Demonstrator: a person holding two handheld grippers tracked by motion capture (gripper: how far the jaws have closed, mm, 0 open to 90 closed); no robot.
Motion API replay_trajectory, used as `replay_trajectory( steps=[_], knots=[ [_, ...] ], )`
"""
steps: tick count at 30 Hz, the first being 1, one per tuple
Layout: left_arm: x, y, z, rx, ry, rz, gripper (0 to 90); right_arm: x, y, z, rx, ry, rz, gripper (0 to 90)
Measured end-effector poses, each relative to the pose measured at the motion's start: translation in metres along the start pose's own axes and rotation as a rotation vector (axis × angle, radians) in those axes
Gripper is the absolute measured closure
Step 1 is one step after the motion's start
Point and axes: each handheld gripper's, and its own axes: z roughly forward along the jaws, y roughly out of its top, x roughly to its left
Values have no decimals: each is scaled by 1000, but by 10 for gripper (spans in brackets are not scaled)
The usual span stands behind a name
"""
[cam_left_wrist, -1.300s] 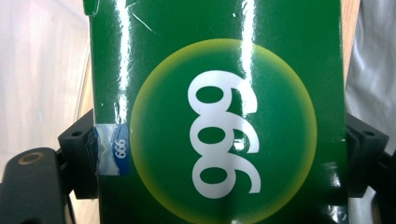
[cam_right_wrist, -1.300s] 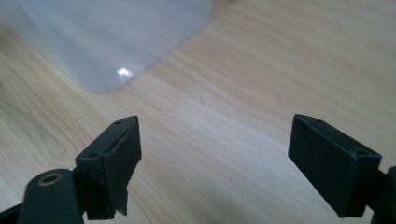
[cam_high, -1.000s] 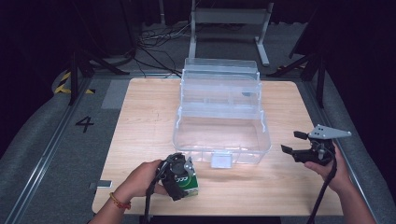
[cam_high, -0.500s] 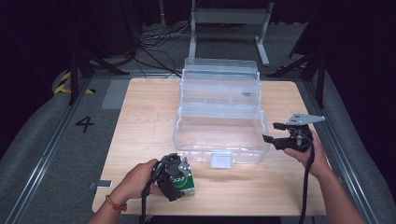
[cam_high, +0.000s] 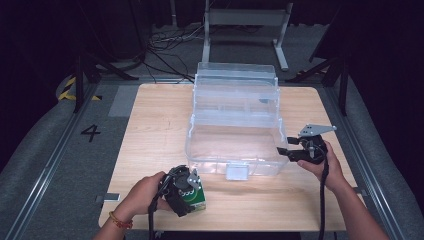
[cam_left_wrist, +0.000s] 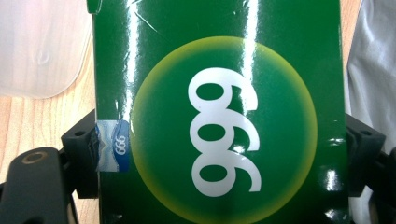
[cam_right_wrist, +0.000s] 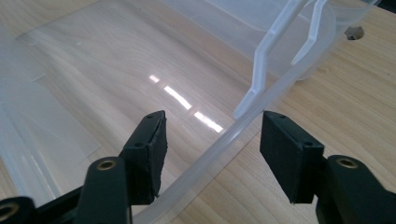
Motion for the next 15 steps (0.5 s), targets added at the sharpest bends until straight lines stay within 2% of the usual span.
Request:
replay_trajectory(
  steps=[2,11,15],
  knots=[
    [0,-1,-1,7,-4,1,157,-1,0,-1,4,12,7,438],
    [-6,0,-2,21,9,33,159,8,-1,-6,27,-11,-9,458],
    [-7,-1,-2,21,9,30,159,13,-3,-9,34,-17,-10,455]
  ],
)
